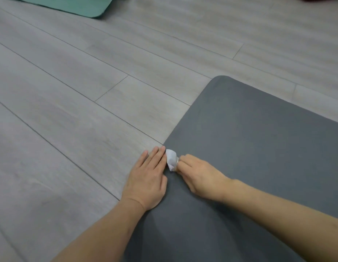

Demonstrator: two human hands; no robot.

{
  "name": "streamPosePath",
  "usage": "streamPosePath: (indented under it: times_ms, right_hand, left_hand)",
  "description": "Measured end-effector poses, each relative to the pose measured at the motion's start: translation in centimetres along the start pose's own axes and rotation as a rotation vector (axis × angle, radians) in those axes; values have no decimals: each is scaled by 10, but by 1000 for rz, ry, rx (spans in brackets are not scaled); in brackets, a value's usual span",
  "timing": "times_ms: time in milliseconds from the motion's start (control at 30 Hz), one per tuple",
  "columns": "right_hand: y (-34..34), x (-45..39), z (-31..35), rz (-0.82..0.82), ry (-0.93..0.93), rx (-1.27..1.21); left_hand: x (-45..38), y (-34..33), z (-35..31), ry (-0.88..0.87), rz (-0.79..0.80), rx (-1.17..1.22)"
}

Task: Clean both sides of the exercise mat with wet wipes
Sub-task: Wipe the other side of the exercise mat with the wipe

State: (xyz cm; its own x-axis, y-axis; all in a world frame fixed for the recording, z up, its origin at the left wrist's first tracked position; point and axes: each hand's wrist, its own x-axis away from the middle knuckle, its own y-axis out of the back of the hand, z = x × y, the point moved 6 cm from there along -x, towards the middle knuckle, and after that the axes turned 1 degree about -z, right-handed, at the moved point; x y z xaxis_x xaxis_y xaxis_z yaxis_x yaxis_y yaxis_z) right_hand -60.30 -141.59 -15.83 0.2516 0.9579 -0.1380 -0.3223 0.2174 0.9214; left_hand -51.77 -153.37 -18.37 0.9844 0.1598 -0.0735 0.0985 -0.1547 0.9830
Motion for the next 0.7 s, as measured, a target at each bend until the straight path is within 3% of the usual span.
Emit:
streamPosePath:
  times_ms: [67, 100, 200, 267, 367, 467, 533, 567, 600, 700]
  right_hand:
    - [11, 4, -17, 30, 76, 120]
    - [20, -2, -40, 9, 21, 198]
    - [63, 2, -136, -184, -476, 261]
    - [69, 24, -149, -269, -708, 202]
    - [40, 52, -69, -202, -528, 89]
    - [6, 110, 48, 14, -117, -13]
    - [8, 135, 59, 128, 68, 58]
    - [18, 136, 39, 102, 55, 136]
    - [32, 132, 5, 27, -57, 200]
    - [85, 139, -112, -236, -664, 240]
  left_hand:
    - [0, -2, 0, -8, 6, -33]
    - [1, -4, -1, -16, 16, -56]
    - [0, -8, -3, -31, 50, -136]
    - [1, -12, -3, -30, 74, -174]
    - [3, -16, -5, 2, 197, -185]
    - [4, -15, -5, 50, 286, -184]
    - [11, -7, -7, 34, 248, -169]
    - [19, -4, -14, -7, 204, -169]
    - [31, -4, -24, -51, 164, -159]
    - [70, -17, -57, -58, 159, -97]
